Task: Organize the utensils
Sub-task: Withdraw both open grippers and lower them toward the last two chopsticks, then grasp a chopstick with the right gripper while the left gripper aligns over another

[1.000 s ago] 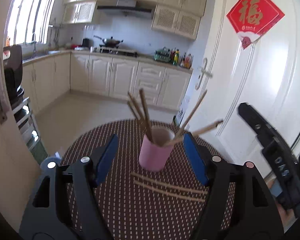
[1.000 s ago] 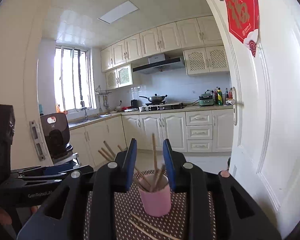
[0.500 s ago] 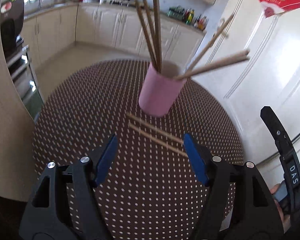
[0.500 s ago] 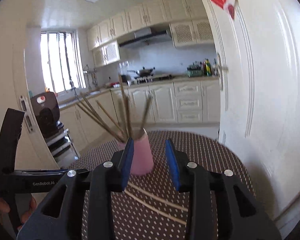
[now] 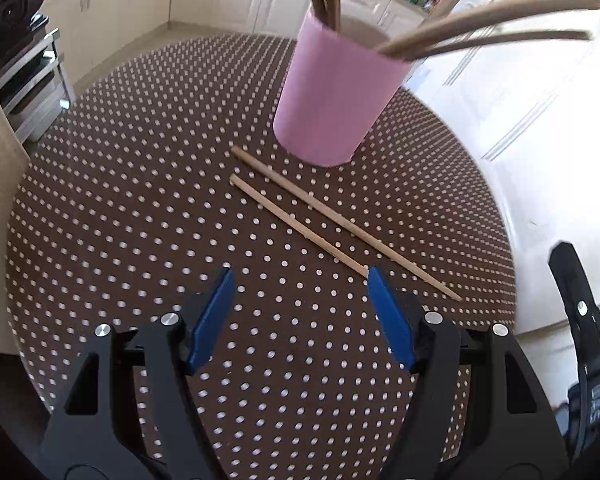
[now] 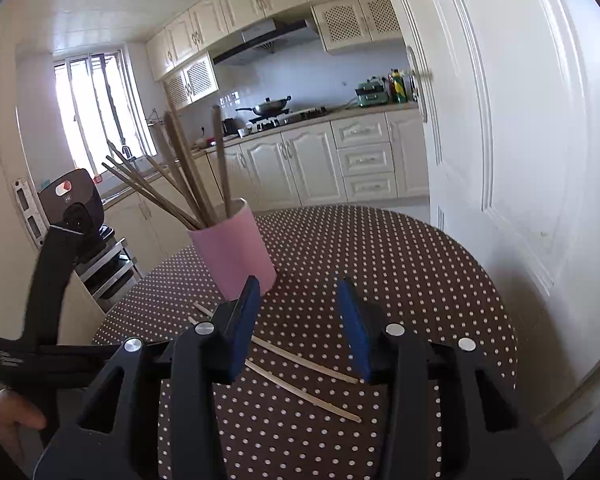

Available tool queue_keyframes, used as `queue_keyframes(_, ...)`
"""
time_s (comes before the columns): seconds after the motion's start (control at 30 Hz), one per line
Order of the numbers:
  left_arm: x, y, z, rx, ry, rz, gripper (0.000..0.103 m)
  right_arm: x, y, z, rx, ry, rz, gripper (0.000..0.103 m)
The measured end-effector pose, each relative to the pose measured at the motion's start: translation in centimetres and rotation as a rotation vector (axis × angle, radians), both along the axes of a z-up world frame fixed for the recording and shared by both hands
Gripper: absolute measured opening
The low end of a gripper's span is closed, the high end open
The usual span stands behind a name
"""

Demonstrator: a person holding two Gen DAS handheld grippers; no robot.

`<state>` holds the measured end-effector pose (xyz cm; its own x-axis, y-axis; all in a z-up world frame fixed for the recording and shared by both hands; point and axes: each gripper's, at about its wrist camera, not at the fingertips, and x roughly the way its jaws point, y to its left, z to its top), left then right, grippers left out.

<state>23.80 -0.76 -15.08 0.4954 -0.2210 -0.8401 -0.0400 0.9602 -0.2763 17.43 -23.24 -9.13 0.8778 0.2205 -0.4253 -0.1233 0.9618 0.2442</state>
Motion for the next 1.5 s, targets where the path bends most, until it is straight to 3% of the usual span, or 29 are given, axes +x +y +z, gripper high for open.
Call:
queue_keyframes(0.13, 1.2, -0.9, -1.0, 0.038, 0.035, 0.044, 0.068, 0.0, -0.7, -0.5, 0.012, 0.020, -0.002, 0.041)
queue_keyframes(0.33, 2.5, -2.1, -1.5, -0.006, 0.052, 0.037, 0.068, 0.3, -1.7, -1.1, 0.022, 0.043, -0.001, 0.042)
queue_keyframes(0.6, 5.2, -5.5, -2.2, 0.095, 0.065, 0.068, 0.068, 0.6, -2.5, -1.5, 0.035, 0.060, 0.006, 0.043)
queue_keyframes(0.7, 5.7, -7.4, -2.1, 0.203, 0.053, 0.019, 0.058, 0.7, -2.5, -1.4, 0.038, 0.068, 0.014, 0.044)
queue_keyframes(0.83, 6.4, -8.8, -2.2, 0.265, 0.025, -0.057, 0.043, 0.9, -2.5, -1.2, 0.042, 0.078, 0.026, 0.045)
queue_keyframes(1.03, 7.4, -7.7, -2.2, 0.245, 0.044, -0.136, 0.027, 1.8, -1.5, -1.4, 0.026, 0.122, 0.062, 0.047)
queue_keyframes(1.33, 7.6, -5.0, -2.2, 0.263, 0.043, -0.209, 0.017, 4.6, 2.7, -2.7, -0.123, 0.226, 0.177, 0.047)
queue_keyframes(1.5, 7.3, -2.2, -2.4, 0.260, 0.039, -0.209, 0.017, 6.9, 4.7, -3.8, -0.207, 0.278, 0.229, 0.047)
